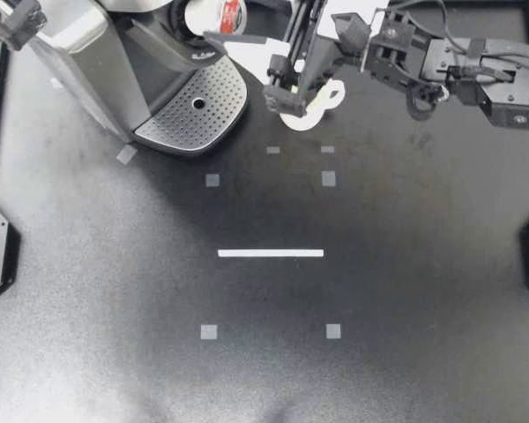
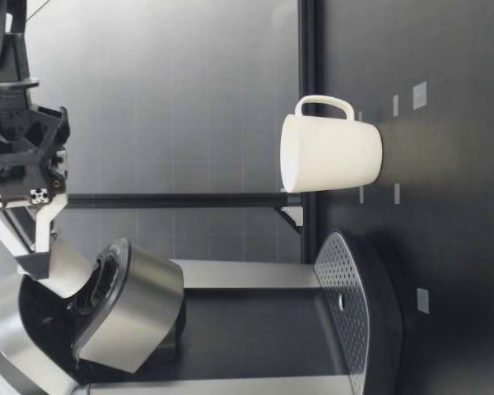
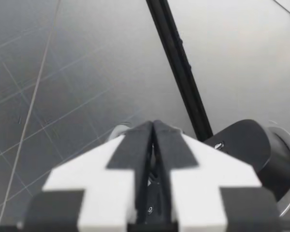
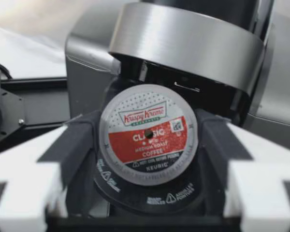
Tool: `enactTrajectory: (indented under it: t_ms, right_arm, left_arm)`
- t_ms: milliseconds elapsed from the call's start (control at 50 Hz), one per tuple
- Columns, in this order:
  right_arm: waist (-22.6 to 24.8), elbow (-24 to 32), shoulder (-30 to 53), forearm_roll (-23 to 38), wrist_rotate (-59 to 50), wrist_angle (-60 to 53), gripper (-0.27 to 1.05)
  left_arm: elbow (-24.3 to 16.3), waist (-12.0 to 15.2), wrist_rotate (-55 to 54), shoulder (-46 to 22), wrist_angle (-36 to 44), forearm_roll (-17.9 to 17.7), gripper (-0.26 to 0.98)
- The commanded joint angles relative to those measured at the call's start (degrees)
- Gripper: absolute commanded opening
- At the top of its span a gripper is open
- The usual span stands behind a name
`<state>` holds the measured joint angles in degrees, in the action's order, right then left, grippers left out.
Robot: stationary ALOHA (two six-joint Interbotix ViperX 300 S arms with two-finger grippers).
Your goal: Place the coffee capsule inside the capsule container, then place the cup onto the center of the cup tray.
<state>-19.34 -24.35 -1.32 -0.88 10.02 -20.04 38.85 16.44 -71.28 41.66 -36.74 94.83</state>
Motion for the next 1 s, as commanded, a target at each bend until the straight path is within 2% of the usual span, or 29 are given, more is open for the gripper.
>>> enactTrajectory:
  t_ms: [0,800,980]
  right_arm:
    - [-0.5,1.7,-0.7,0.1,0.1,-0.2,0.54]
    - [-0.5,6.0,3.0,1.3,0.1,5.1,0.54]
    - [-0.5,7.6,4.1,1.3,-0.1,6.8,0.57]
  left_arm:
    - [-0.5,0.2,-0.1,0.3,-0.1,0.3,0.13]
    - [-0.4,0.2,0.0,0.2,-0.2,0.4,0.13]
    - [-0.2,0.2,0.1,0.3,-0.2,0.4,0.13]
